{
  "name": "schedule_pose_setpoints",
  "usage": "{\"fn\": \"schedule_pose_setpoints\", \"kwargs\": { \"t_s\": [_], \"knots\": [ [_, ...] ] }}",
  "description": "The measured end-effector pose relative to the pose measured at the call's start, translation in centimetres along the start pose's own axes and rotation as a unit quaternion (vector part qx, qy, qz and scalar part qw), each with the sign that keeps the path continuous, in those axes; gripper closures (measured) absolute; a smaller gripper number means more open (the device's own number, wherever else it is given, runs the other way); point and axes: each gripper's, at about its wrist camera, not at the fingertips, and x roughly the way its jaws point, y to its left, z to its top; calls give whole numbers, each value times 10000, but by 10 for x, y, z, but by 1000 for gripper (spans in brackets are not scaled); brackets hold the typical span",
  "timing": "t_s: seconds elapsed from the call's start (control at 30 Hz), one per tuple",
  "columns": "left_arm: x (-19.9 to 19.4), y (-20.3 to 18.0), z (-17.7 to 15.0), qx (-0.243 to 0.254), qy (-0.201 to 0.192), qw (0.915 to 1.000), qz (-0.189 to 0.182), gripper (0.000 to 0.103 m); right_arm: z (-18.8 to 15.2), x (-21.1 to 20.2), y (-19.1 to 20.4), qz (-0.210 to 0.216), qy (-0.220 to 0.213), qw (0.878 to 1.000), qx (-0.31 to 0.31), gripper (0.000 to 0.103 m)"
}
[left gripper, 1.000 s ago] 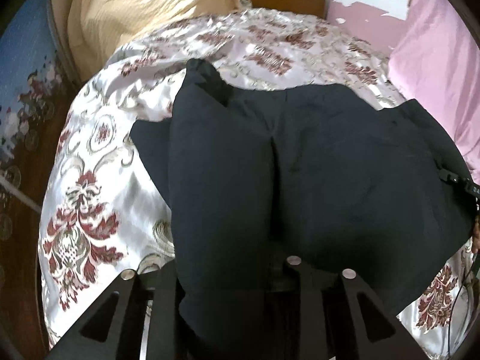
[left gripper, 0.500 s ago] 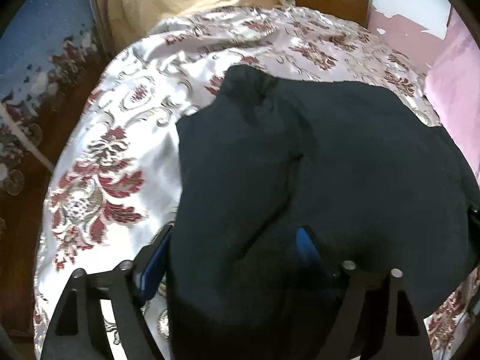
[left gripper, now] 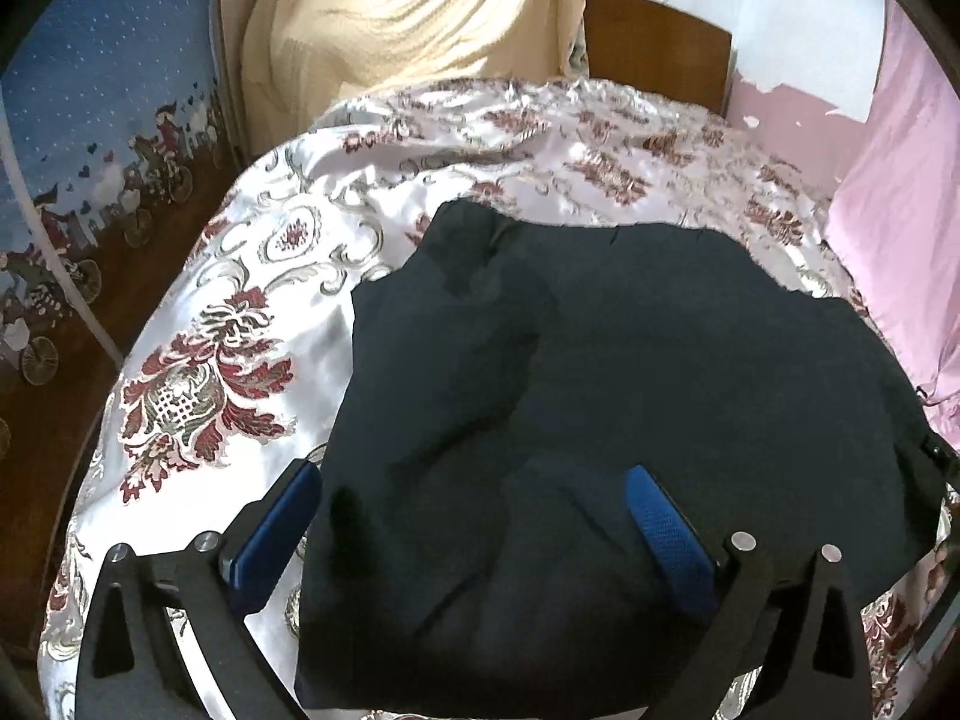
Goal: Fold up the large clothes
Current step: 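Lift both open tools up and back from the folded jacket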
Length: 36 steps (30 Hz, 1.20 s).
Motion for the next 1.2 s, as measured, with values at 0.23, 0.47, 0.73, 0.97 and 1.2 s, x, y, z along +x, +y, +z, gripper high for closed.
{"fn": "schedule_pose_setpoints", "kwargs": {
  "t_s": [0.23,0.47,0.73,0.97,1.2],
  "knots": [
    [-29,-11,-11,13,-433,9991,22,0,-3,-30,14,76,-384,9992,-92,5],
    [-61,-19,-25,48,-796,9968,56,0,-14,-63,29,152,-708,9971,-249,5],
    [-91,-29,-42,189,-1113,9935,111,0,-30,-101,44,243,-1039,9934,-433,5],
    [-116,-34,-61,279,-1400,9897,134,0,-45,-131,55,328,-1281,9899,-508,5],
    [-141,-33,-78,323,-1709,9847,142,0,-62,-160,59,364,-1538,9861,-510,5]
  ]
}}
